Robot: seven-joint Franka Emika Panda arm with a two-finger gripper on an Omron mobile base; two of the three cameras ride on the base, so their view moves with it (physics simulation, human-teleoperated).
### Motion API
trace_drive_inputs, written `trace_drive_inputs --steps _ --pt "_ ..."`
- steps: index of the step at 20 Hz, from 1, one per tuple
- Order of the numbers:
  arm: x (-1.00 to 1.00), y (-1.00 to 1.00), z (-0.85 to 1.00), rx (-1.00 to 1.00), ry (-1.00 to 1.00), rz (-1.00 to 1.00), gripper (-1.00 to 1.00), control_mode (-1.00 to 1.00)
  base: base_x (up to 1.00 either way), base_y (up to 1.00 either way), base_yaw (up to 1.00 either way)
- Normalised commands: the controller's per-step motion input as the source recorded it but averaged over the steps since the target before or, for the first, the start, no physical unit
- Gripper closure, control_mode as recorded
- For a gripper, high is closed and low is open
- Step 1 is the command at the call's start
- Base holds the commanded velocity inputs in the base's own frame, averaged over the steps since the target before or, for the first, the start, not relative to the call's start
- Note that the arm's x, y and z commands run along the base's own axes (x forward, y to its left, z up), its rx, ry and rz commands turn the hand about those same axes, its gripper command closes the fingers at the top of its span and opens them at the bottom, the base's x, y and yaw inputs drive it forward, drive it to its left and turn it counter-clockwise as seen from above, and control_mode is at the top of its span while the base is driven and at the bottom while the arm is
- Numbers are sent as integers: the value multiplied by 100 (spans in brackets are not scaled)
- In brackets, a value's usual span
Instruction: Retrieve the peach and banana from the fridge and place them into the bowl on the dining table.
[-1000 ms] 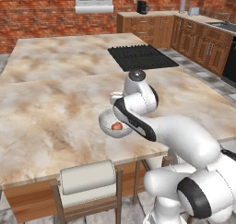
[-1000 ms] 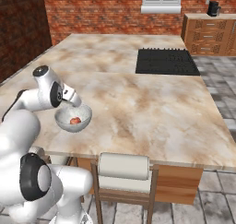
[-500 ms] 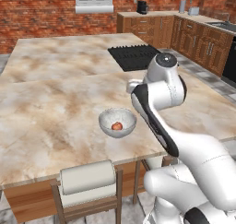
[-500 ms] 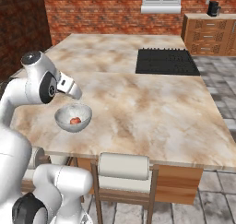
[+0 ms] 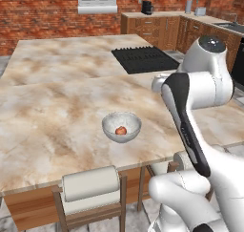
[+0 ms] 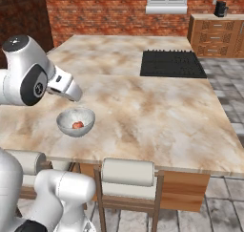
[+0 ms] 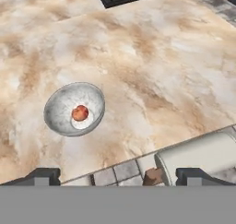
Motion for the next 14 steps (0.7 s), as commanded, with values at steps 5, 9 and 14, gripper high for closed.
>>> trace_drive_inputs --steps 5,9,14 --pt "-100 0 -9 0 0 20 -100 -100 0 0 0" --pt "-90 0 -34 0 0 27 -100 -100 0 0 0" --pt "-75 0 -16 0 0 28 -100 -100 0 0 0"
